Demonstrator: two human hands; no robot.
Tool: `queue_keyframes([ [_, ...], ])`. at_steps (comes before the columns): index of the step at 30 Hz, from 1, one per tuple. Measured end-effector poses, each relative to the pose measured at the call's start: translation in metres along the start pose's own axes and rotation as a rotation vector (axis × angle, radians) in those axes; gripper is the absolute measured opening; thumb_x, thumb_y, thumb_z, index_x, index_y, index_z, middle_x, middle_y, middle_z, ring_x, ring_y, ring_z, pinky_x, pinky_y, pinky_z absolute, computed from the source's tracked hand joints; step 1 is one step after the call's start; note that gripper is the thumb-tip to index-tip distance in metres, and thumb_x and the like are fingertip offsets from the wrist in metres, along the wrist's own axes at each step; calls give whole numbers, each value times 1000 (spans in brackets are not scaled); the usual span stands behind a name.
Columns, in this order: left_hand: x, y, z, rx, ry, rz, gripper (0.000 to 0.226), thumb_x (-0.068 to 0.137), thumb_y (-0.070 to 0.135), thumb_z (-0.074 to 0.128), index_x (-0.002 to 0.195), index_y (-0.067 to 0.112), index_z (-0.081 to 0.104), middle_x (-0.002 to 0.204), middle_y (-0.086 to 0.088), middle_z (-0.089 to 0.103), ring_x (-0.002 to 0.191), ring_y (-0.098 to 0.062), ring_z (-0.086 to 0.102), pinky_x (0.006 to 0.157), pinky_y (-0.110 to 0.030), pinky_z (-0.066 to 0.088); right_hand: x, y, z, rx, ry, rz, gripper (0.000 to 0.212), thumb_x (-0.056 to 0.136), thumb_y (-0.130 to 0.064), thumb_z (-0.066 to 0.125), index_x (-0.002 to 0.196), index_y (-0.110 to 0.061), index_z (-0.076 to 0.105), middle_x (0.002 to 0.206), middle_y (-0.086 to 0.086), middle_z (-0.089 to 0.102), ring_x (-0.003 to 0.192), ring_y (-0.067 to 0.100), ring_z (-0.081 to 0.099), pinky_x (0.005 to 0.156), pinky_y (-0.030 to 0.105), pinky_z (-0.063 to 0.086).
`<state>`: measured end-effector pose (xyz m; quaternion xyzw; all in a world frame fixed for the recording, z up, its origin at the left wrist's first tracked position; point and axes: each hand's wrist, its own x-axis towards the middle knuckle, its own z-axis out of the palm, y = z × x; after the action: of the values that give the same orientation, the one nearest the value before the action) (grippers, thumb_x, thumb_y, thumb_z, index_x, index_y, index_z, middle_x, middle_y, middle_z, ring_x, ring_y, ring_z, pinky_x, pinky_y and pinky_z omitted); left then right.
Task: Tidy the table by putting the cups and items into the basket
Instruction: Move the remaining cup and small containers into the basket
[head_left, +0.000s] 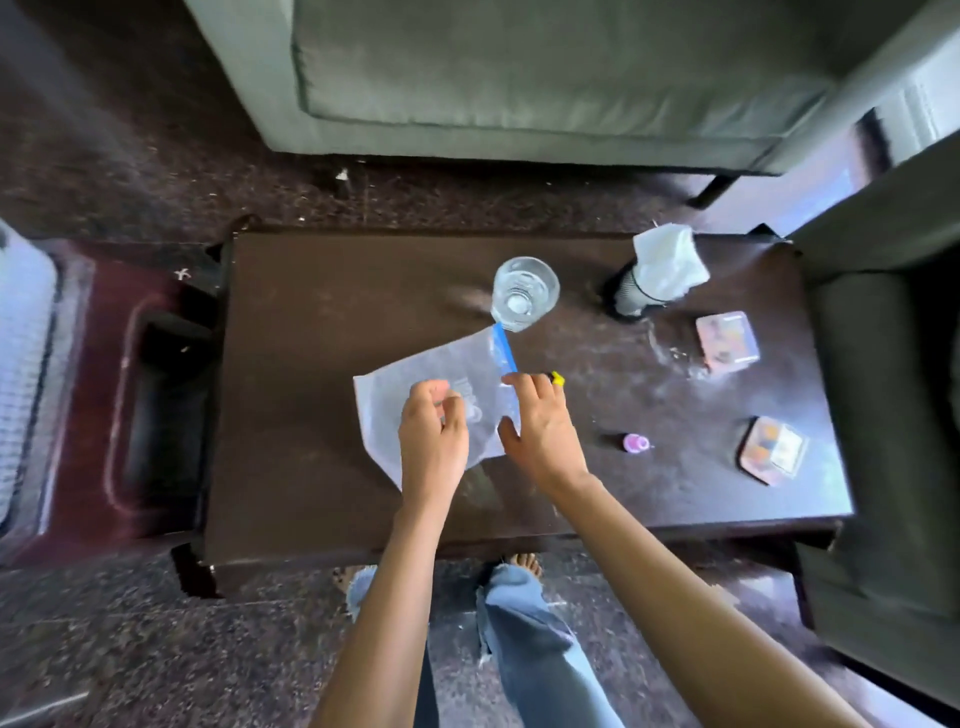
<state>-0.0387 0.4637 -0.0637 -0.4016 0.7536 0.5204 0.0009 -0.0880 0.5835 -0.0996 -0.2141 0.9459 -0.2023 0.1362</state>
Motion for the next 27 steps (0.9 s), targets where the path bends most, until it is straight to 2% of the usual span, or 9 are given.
queue_keyframes([
  [2,-6,-1,18,38,-52,2,26,97,15,48,119,4,55,125,-8,60,113,-21,58,79,-8,32,-8,24,0,18,-13,77,43,73,-2,62,116,-3,56,109,17,57,96,41,52,86,46,44],
  [5,-11,0,43,87,-108,26,26,98,16,49,119,2,55,125,-10,60,113,-23,59,80,-11,34,-12,51,-2,155,21,272,31,82,-5,54,113,-2,54,104,20,56,94,42,52,83,46,45],
  [8,-10,3,59,98,-132,30,26,98,15,49,119,2,55,126,-11,60,107,-17,58,77,-7,34,-3,66,-2,227,2,461,18,91,-16,52,102,-2,52,101,20,59,96,39,55,77,41,42],
  [13,-3,6,69,97,-118,34,22,99,16,48,117,6,55,126,-9,60,99,-7,52,74,-6,35,16,77,6,246,-155,683,36,87,-44,62,85,-9,52,96,13,63,89,35,62,65,31,41],
  [16,2,5,68,113,-105,23,24,99,16,47,119,7,55,128,-7,60,103,-9,55,76,-9,37,23,73,15,186,-227,709,47,84,-54,60,88,-6,59,98,13,63,91,35,64,65,31,44],
  [19,5,3,63,107,-86,10,25,99,17,47,120,6,55,129,-7,59,109,-13,57,78,-11,37,28,66,18,157,-257,736,39,83,-41,62,100,-6,62,105,12,64,97,36,63,69,32,45],
  [22,9,1,51,98,-71,10,25,99,18,47,120,7,54,129,-7,59,112,-16,57,79,-11,36,27,61,13,110,-244,762,30,82,-30,57,100,-7,62,104,14,66,94,36,64,70,33,44],
  [24,13,-1,39,88,-50,2,26,99,20,47,121,8,54,129,-5,59,113,-15,57,80,-11,36,23,55,8,47,-160,737,29,88,-30,51,102,-6,56,104,16,65,94,39,62,69,35,39],
  [27,20,-1,17,51,-5,-17,27,100,23,46,121,10,54,128,-3,59,112,-11,56,83,-13,37,15,38,0,-33,83,583,22,96,-28,43,98,-7,46,96,15,61,85,40,60,61,36,34],
])
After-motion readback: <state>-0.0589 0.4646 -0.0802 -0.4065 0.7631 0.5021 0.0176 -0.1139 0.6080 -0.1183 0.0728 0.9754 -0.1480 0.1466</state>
